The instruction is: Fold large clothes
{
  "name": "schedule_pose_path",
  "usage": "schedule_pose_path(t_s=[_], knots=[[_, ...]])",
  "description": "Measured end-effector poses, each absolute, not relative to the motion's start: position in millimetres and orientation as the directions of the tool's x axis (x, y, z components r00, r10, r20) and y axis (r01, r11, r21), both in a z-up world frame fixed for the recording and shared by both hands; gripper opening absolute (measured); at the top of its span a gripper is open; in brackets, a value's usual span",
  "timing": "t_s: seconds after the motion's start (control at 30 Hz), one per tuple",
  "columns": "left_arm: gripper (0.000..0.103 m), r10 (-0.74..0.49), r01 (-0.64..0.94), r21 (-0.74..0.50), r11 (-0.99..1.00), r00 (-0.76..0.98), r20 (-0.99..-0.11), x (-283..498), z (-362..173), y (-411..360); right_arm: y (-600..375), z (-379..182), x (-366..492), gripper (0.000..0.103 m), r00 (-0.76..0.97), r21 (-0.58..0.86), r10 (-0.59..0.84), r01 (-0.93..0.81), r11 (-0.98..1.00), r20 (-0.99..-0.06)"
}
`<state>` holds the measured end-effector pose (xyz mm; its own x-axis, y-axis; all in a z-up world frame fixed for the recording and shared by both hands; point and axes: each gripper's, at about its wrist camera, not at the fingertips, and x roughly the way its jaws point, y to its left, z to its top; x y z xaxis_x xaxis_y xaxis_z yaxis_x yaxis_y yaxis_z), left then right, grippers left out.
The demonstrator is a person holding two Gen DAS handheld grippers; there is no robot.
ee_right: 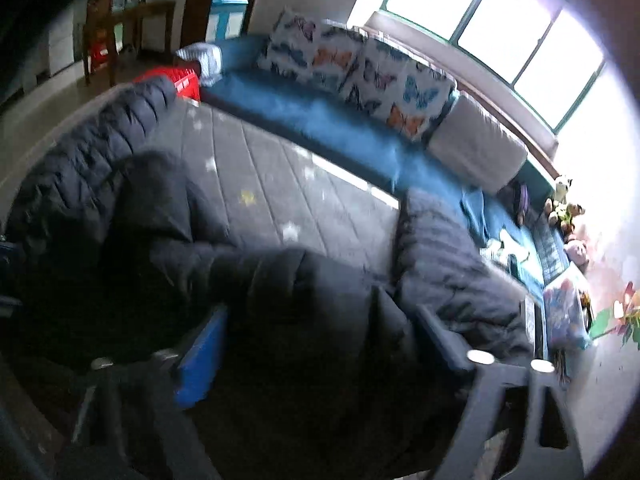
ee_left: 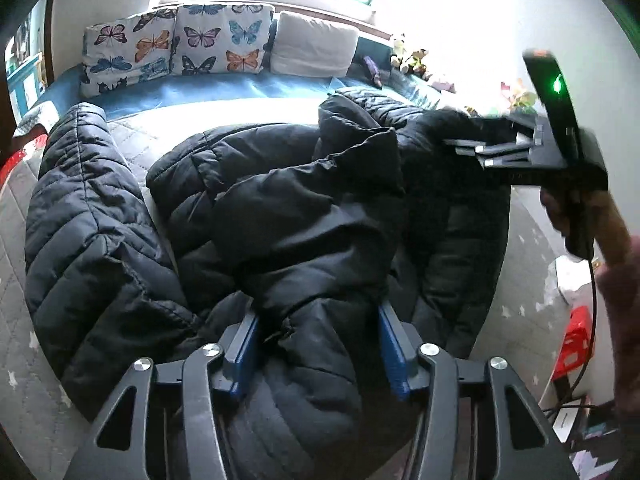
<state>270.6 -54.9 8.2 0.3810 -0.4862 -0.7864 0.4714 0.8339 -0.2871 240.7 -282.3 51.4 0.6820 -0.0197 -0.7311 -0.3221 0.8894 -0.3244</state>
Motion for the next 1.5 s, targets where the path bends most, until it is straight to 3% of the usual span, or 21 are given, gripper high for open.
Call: schedule_pose_path(t_s=[0.07, 0.17, 0.37, 0.6, 0.77, 0.93, 1.0, 1.03, 1.13, 1.23, 1.5], knots=[[0.045, -0.513, 0.502, -0.290, 0.814, 0.389, -0.765, 260, 13, -54, -291, 57, 227, 0.058, 0.688, -0.322, -0.011, -0.326, 0.889, -0.726], [0.039, -0.555, 0.543, -0.304, 0.783, 0.387, -0.736, 239, 22, -51, -304, 69, 193, 0.049, 0.710, -0.326, -0.006, -0.316, 0.891, -0.704], [0.037, -0.641, 0.673, -0.272, 0.688, 0.386, -0.664, 155, 48, -51, -333, 96, 110, 0.045, 0.771, -0.316, 0.017, -0.281, 0.906, -0.636], [0.037, -0.621, 0.790, -0.152, 0.594, 0.330, -0.711, 47, 24, -71, -347, 76, 24, 0.045, 0.766, -0.350, -0.027, -0.262, 0.899, -0.642], [0.037, -0.559, 0.798, -0.152, 0.583, 0.258, -0.788, 11, -12, -74, -351, 28, 7, 0.049, 0.664, -0.345, -0.085, -0.271, 0.899, -0.743], [0.038, -0.580, 0.775, -0.197, 0.600, 0.253, -0.774, 0, 0, -48, -360, -5, -14, 0.050, 0.550, -0.347, -0.138, -0.296, 0.890, -0.824], [0.042, -0.573, 0.760, -0.169, 0.628, 0.304, -0.761, -5, 16, -33, -364, -1, -27, 0.050, 0.535, -0.352, -0.143, -0.313, 0.882, -0.833], [0.051, -0.569, 0.750, -0.161, 0.641, 0.325, -0.755, -7, 25, -27, -367, 8, -30, 0.052, 0.546, -0.361, -0.145, -0.314, 0.878, -0.825], [0.063, -0.552, 0.715, -0.133, 0.686, 0.393, -0.735, 3, 42, -14, -369, 37, -29, 0.055, 0.583, -0.336, -0.105, -0.303, 0.892, -0.806], [0.069, -0.549, 0.679, -0.156, 0.717, 0.414, -0.726, 37, 50, -17, -364, 63, -8, 0.078, 0.648, -0.275, -0.021, -0.293, 0.916, -0.761], [0.069, -0.547, 0.641, -0.241, 0.728, 0.332, -0.768, 109, 11, -74, -326, 16, 55, 0.079, 0.589, -0.125, 0.140, -0.386, 0.914, -0.796]])
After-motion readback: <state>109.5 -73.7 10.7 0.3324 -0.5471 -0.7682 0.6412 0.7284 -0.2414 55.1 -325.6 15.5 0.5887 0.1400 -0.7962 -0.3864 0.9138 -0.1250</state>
